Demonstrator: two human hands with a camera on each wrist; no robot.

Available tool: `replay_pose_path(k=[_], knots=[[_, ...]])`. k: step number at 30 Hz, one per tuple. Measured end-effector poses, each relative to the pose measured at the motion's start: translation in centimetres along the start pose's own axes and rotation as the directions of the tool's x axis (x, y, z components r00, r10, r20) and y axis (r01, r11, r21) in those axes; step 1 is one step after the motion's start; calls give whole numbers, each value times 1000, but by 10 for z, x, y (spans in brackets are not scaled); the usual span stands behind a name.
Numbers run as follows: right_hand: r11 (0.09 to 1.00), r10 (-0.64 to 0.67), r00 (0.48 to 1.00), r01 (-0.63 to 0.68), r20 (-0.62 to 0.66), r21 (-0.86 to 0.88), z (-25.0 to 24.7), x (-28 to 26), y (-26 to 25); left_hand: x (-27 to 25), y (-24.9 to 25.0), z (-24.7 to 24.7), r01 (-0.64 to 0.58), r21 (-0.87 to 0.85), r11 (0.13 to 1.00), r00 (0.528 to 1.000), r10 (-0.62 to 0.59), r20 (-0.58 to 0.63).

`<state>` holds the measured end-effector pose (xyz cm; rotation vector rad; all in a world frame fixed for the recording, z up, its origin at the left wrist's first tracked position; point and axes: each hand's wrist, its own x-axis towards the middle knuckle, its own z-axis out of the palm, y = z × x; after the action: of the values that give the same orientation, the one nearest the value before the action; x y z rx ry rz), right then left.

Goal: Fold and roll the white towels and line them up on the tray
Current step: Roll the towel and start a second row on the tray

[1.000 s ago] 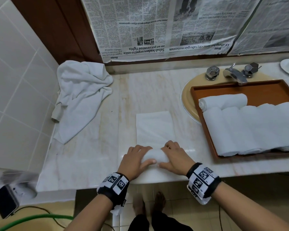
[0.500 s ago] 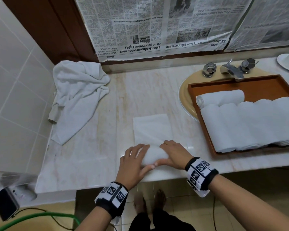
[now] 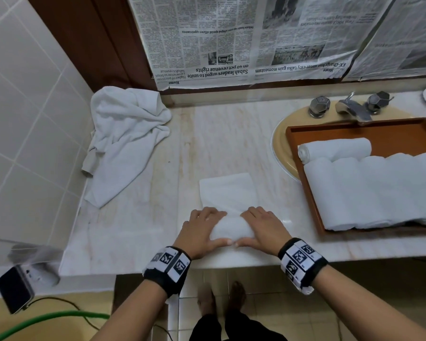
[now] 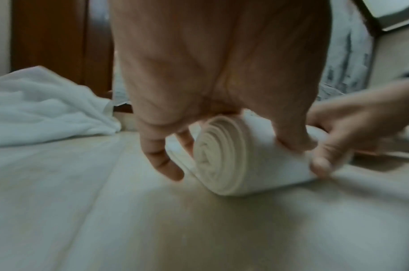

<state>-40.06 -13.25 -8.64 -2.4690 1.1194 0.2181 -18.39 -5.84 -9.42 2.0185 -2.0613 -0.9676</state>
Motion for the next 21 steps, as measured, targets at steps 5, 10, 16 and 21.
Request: replay_pose_path(k=[5, 10, 16, 21], knots=[[984, 19, 984, -50, 178, 169, -14, 10, 2, -12, 11, 20, -3, 38, 999, 990, 8, -143], [967, 32, 990, -64, 135, 245, -11, -3, 1, 1, 8, 9, 32, 14, 999, 999, -32, -3], [985, -14, 988, -13, -153, -174, 15, -18, -11, 16, 14, -9, 92, -30, 995, 986, -87, 141], [996, 36, 993, -44, 111, 76, -12, 6, 2, -2, 5, 9, -40, -86, 996, 990, 27, -138]])
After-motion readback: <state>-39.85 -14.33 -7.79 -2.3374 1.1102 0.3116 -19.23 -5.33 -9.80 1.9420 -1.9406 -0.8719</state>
